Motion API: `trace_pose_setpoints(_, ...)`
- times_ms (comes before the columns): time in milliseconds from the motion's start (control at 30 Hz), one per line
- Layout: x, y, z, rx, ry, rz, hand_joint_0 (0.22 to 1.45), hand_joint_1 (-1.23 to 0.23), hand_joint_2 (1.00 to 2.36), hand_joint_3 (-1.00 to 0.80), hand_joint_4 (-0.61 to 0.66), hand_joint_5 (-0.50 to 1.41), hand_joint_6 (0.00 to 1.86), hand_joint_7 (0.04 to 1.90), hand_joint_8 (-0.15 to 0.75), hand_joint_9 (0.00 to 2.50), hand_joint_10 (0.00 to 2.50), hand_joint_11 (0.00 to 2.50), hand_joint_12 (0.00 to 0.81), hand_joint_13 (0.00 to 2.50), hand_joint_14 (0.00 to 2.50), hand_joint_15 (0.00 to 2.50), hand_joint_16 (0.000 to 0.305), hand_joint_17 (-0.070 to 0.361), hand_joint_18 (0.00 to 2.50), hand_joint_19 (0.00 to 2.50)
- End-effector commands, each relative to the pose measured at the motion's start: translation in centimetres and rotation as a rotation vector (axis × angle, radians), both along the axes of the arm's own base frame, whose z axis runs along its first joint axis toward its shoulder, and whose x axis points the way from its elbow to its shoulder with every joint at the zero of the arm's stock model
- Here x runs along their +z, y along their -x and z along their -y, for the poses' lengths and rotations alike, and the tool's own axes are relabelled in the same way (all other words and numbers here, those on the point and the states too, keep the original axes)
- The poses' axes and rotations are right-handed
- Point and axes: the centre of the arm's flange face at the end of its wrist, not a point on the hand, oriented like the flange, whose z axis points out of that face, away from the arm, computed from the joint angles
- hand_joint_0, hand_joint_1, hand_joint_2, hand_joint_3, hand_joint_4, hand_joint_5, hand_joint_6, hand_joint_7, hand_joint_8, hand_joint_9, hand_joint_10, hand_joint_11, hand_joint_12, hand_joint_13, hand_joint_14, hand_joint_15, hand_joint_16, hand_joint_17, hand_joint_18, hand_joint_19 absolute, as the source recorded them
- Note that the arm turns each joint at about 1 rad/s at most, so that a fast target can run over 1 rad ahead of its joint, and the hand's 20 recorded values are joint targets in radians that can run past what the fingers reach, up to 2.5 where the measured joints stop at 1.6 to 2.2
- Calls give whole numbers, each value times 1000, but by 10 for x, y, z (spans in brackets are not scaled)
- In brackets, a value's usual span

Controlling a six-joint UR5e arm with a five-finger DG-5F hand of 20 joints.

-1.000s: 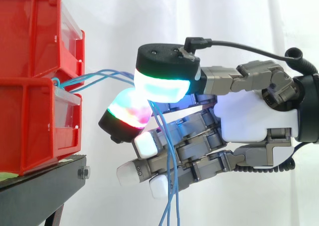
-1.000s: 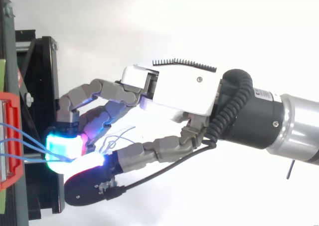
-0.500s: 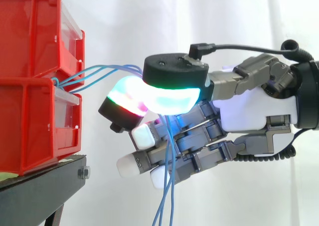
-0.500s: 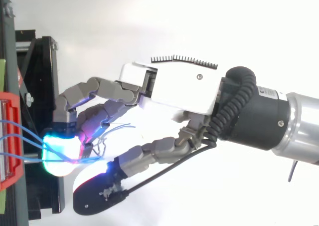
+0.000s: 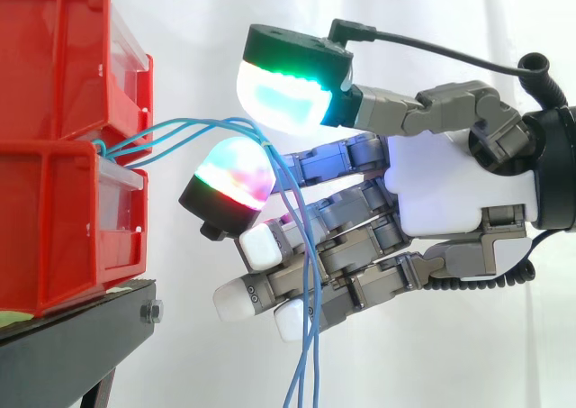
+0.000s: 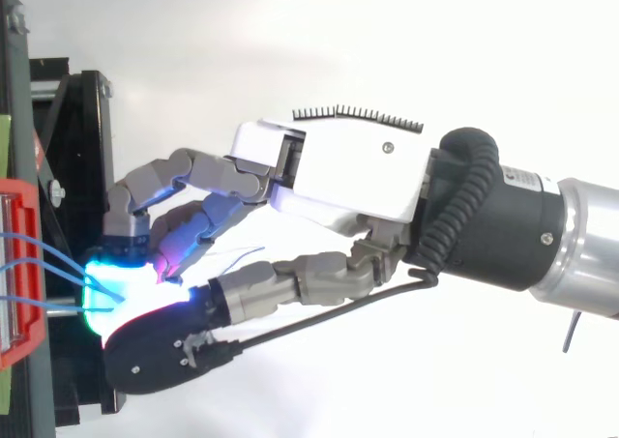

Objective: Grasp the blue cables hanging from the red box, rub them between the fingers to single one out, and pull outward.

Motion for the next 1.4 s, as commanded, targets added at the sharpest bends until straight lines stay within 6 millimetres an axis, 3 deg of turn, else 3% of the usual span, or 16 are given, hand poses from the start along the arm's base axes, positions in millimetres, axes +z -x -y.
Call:
trace_pose_setpoints(0, -1, 0, 0, -2, 0, -1, 590, -589, 1004, -452, 200, -168, 841, 1145, 343, 865, 10, 550, 355, 734, 16, 426, 47, 107, 618, 608)
trace_pose_setpoints(133, 0, 0, -1, 0, 0, -1, 606, -679, 1018, -281, 192, -172, 848, 1209, 344, 859, 10, 568, 351, 744, 14, 423, 47, 107, 623, 592)
trace_pose_setpoints(200, 0, 0, -1, 0, 0, -1, 612, -736, 1022, -215, 180, -183, 875, 1155, 337, 828, 10, 570, 348, 742, 14, 428, 47, 107, 626, 594)
trace_pose_setpoints(367, 0, 0, -1, 0, 0, -1, 648, -839, 1024, -169, 92, -196, 893, 1147, 330, 793, 13, 581, 346, 731, 15, 427, 47, 106, 630, 579)
trace_pose_setpoints(567, 0, 0, -1, -2, 1, -2, 728, -917, 1019, -273, 91, -212, 905, 1199, 311, 742, 11, 567, 343, 695, 15, 431, 46, 104, 601, 568)
trace_pose_setpoints(967, -1, 0, -1, -3, 1, -4, 825, -915, 1004, -465, 76, -215, 902, 1137, 304, 729, 11, 562, 337, 665, 15, 427, 46, 103, 558, 572)
trace_pose_setpoints(1133, 0, 0, 0, -3, 1, -2, 633, -866, 1000, -500, 176, -196, 883, 1113, 320, 759, 11, 564, 343, 680, 15, 426, 46, 103, 590, 575)
trace_pose_setpoints(1367, 0, 0, 0, -3, 1, -2, 505, -693, 1000, -500, 205, -175, 863, 1124, 349, 820, 10, 555, 370, 712, 15, 425, 51, 115, 629, 596)
